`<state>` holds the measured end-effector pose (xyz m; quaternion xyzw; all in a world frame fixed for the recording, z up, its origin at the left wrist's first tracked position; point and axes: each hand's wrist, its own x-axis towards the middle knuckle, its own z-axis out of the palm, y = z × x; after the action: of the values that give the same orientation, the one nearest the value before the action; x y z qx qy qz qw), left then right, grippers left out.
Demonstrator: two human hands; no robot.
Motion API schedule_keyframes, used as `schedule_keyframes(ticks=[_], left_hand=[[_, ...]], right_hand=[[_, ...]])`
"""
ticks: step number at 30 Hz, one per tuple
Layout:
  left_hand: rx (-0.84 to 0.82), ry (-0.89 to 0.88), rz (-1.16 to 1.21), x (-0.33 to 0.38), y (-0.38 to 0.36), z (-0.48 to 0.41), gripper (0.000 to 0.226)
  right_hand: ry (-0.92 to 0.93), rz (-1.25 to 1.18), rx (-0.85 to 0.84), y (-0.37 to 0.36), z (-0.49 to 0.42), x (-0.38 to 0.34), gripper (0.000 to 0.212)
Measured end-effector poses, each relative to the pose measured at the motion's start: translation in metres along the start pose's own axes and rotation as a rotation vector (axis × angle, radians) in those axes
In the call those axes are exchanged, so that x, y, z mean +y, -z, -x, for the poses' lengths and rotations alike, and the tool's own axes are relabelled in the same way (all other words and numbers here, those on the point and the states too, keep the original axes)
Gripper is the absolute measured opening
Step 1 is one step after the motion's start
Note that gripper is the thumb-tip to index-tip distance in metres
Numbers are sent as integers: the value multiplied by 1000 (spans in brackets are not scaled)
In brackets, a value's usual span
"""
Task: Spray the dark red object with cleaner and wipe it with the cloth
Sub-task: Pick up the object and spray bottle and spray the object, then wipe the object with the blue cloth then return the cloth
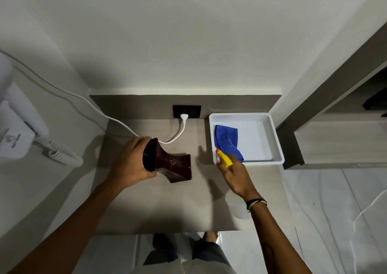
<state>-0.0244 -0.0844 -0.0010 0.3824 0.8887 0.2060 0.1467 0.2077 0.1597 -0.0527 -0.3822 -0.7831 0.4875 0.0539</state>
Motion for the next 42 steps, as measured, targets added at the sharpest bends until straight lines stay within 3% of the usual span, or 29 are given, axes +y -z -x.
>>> schedule_keyframes(ticks=[5,7,10,12,17,23,26,28,29,31,33,35,38,42], left_hand=[[-18,-66,-149,19,0,-12,122],[-32,-84,-211,30,-6,-16,123],[-36,-73,-221,44,-11,-20,123],[-19,-48,-225,50,-14,-23,122],[11,7,-223,57,-20,-25,122],[8,56,-158,58,-23,-21,123],[3,57,-159,57,-24,-21,122],[15,50,-158,56,-26,-21,122],[26,42,-161,55,-27,-20,122],[44,17,-160,53,-30,-18,122],[51,-7,-151,50,-32,-16,121],[45,-41,-139,46,-32,-17,123],[7,-89,-137,37,-32,-17,127],[-18,-97,-129,31,-34,-15,127]], right_hand=[[177,-64,263,72,-28,-10,36],[182,-45,365,99,-49,-11,42],[170,-45,497,120,-83,-4,36],[137,-101,513,122,-105,4,31],[32,-186,502,107,-132,24,43],[61,-156,518,90,-130,48,57],[31,-58,735,82,-117,46,77],[211,42,834,70,-105,39,75],[324,65,768,60,-102,37,70],[445,246,484,37,-102,35,63],[414,511,146,20,-111,35,68],[320,700,-76,13,-124,36,79],[223,866,-235,8,-140,41,92],[189,944,-243,-4,-147,49,93]])
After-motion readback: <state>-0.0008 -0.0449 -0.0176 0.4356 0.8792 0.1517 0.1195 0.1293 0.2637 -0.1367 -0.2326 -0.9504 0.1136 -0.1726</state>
